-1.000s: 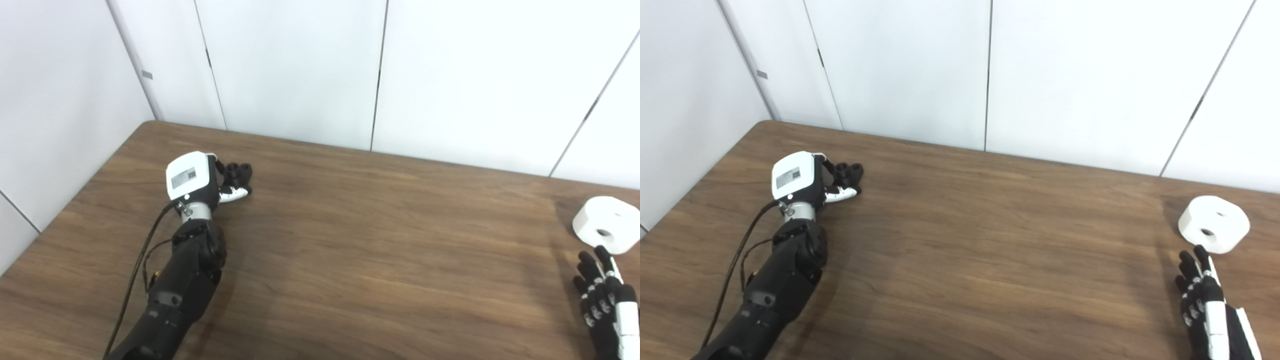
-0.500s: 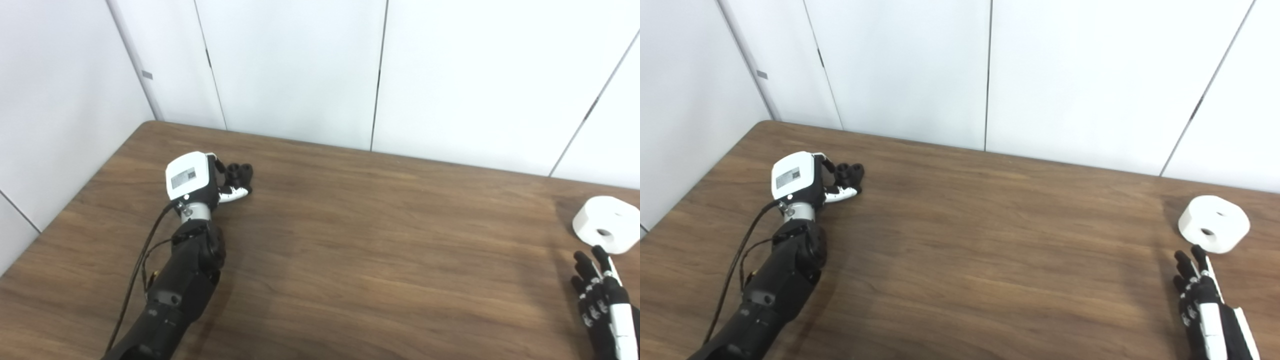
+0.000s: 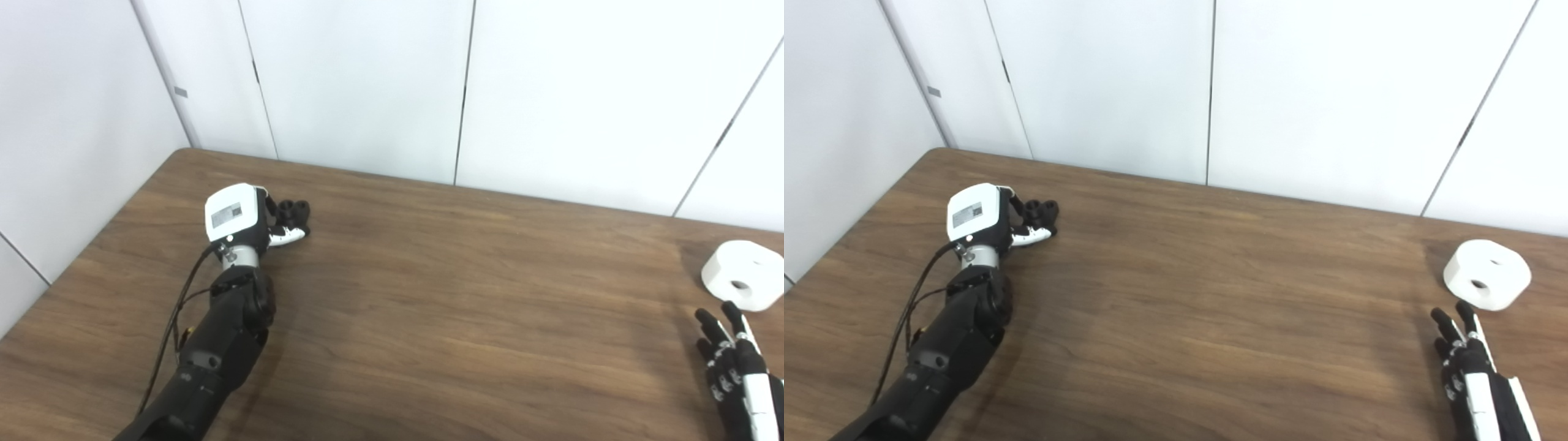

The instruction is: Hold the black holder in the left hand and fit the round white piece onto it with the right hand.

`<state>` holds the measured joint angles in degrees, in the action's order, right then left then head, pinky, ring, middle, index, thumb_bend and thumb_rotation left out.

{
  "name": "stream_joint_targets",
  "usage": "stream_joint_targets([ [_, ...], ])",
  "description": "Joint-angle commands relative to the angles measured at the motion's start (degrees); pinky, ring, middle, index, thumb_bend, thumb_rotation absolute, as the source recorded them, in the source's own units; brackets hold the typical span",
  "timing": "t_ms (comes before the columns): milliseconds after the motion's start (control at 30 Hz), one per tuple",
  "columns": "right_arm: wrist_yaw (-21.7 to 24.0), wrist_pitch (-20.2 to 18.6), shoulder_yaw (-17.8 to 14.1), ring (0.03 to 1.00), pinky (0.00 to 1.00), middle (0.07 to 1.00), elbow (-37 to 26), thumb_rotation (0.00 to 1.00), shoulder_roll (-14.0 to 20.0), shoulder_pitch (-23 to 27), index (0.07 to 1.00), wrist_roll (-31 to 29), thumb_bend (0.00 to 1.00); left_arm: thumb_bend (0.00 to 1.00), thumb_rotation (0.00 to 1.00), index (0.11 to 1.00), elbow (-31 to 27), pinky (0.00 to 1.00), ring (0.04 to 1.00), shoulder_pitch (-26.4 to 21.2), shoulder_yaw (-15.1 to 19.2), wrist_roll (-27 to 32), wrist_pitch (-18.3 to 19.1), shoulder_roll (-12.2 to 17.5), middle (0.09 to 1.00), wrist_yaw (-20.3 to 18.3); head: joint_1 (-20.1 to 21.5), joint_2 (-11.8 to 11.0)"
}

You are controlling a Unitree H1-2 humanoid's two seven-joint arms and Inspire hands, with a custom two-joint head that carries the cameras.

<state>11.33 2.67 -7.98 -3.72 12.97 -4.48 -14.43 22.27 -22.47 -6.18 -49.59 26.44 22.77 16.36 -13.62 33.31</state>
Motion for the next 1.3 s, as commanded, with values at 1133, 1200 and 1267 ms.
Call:
stream_joint_targets([
  [1133, -0.35, -0.37, 2.36, 1.0, 1.0, 0.935, -0.11, 0.89, -1.7, -1.84, 1.0, 1.53, 0.66, 0.52, 0.05, 0.485, -14.62, 0.74, 0.832, 3.4, -2.07, 8.25, -1.68, 0.25, 0.74, -8.57, 2.8, 1.0],
  [1200, -0.59, -0.61, 2.53, 1.0, 1.0, 0.934, -0.47, 0.89, -1.89, -1.82, 1.0, 1.66, 0.66, 0.52, 0.05, 0.485, -16.77, 0.73, 0.83, 4.45, -2.79, 8.21, -2.26, 0.17, 0.733, -9.35, 3.14, 1.27],
  [1267, -0.82, -0.91, 2.71, 1.0, 1.0, 0.934, -0.94, 0.89, -2.11, -1.85, 1.0, 1.73, 0.65, 0.52, 0.05, 0.485, -19.37, 0.71, 0.825, 5.81, -3.52, 8.17, -2.69, -0.22, 0.73, -10.07, 3.94, 1.74],
])
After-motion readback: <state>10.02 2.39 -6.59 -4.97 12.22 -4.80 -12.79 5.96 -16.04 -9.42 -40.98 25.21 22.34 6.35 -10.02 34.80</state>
